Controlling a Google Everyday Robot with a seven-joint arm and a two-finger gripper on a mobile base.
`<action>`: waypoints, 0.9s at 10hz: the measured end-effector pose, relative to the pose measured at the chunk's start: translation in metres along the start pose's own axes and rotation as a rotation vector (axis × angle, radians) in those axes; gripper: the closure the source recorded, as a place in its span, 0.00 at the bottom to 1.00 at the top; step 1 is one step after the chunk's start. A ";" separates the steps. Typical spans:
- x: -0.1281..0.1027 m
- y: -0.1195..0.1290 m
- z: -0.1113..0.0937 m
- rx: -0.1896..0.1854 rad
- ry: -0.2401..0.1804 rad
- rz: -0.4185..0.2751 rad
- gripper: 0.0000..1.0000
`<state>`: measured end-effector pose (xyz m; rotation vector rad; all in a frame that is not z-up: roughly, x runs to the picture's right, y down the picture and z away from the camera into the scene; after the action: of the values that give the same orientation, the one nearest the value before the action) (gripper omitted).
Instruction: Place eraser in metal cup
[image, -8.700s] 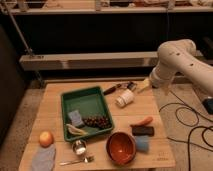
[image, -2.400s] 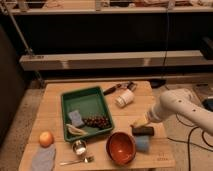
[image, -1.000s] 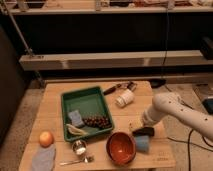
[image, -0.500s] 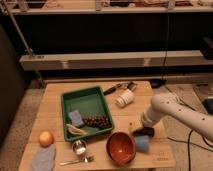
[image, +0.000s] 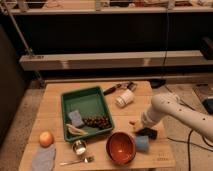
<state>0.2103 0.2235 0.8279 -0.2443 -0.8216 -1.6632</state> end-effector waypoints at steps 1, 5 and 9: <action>-0.001 0.000 0.000 0.000 -0.002 -0.001 0.88; 0.006 0.002 -0.027 0.081 0.000 0.042 1.00; 0.043 0.021 -0.072 0.067 -0.021 0.069 1.00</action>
<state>0.2370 0.1438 0.8075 -0.2411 -0.8734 -1.5678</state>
